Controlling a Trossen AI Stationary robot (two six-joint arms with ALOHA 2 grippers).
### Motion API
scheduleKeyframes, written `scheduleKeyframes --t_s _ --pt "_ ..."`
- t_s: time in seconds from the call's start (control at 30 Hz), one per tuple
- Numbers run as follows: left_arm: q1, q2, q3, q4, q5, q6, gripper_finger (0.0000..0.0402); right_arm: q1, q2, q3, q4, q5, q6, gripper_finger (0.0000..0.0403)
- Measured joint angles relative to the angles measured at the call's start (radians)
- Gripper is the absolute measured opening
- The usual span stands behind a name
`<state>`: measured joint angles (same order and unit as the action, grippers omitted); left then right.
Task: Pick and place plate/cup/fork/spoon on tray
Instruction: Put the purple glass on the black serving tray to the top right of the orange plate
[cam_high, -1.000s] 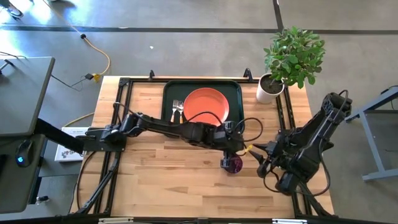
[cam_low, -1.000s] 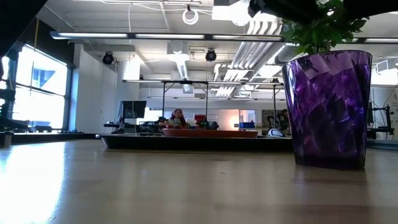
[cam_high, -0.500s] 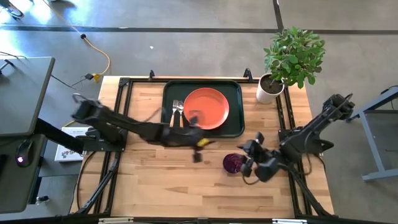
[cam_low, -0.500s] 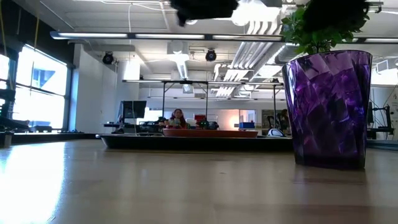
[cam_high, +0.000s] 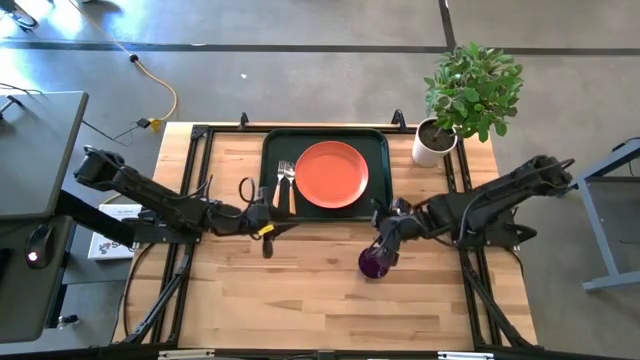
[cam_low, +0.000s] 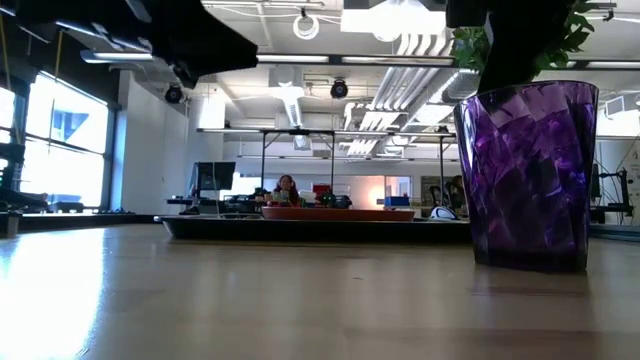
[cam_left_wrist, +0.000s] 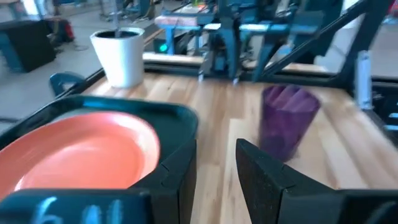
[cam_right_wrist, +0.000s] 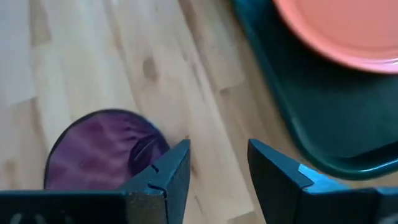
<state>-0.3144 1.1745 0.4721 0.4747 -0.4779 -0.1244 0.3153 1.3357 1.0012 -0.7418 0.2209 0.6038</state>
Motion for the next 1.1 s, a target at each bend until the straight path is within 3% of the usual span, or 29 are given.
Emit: scheduleKeyframes --t_s 0.13,0.87,0.97,1.1 --pt "-0.007 0.001 -0.006 0.004 -0.042 -0.004 0.0103 -0.031 0.000 0.000 -0.001 -0.087 -0.036 0.0149" --pt "-0.007 0.005 -0.006 -0.014 -0.067 -0.006 0.0104 0.028 0.133 -0.002 0.028 -0.094 -0.108 0.0146" --pt "-0.007 0.005 -0.006 -0.014 -0.072 -0.005 0.0104 0.012 0.136 -0.002 0.048 -0.155 -0.129 0.0114" --pt "-0.007 0.005 -0.006 -0.037 -0.103 -0.005 0.0104 -0.024 0.136 0.002 0.067 -0.250 -0.202 0.0020"
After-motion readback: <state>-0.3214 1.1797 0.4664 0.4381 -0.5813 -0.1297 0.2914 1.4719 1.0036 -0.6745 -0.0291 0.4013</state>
